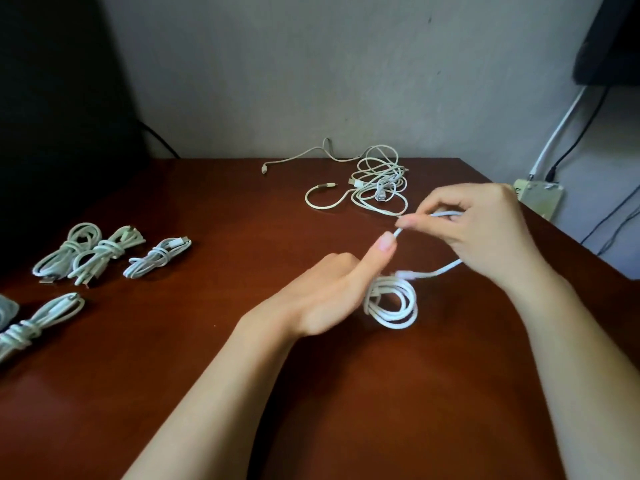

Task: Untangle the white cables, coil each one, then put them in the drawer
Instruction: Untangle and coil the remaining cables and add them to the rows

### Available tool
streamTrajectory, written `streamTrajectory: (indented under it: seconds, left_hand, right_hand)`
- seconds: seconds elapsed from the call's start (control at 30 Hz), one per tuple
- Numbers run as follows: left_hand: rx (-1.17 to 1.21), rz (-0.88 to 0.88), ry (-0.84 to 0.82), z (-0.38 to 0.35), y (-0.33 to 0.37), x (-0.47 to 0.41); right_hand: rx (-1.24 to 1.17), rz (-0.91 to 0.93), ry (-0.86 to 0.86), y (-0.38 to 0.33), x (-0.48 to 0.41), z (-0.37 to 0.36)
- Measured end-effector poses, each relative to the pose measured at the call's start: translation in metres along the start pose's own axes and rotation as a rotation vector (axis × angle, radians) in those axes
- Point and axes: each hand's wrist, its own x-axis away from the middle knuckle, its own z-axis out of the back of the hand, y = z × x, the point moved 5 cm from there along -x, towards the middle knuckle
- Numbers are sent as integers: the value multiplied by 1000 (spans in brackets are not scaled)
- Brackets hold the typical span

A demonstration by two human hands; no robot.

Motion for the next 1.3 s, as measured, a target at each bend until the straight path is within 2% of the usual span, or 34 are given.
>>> streamTrajectory:
  seconds: [0.13, 0.27, 0.4, 0.5, 0.57, 0.73, 0.83, 0.93, 1.13, 1.3]
  left_hand:
    - [102, -58, 81, 6, 8, 3]
    - [455, -141, 118, 14, 11, 4]
    - [770, -168, 286, 31, 4, 0]
    - [925, -40, 480, 40, -11, -4]
    - [1003, 19, 547, 44, -21, -5]
    - [1185, 34, 448, 43, -24, -7]
    - [1133, 88, 468, 42, -25, -7]
    - [853, 167, 527, 44, -29, -6]
    - [168, 208, 608, 49, -32, -3]
    - [-79, 101, 549, 41, -23, -3]
  right_hand:
    - [-47, -198, -60, 17, -1, -2]
    - [-139, -244, -73, 14, 0, -16]
    - [-255, -326, -132, 9, 2, -36]
    - [-114, -292, -188, 2, 6, -47]
    - [-7, -228, -248, -5, 10, -54]
    - [183, -89, -521, -28, 25, -72]
    - [285, 13, -617, -40, 31, -75]
    - [430, 146, -612, -48, 32, -72]
    - [544, 431, -295, -63, 32, -61]
    - [480, 522, -250, -64, 34, -60]
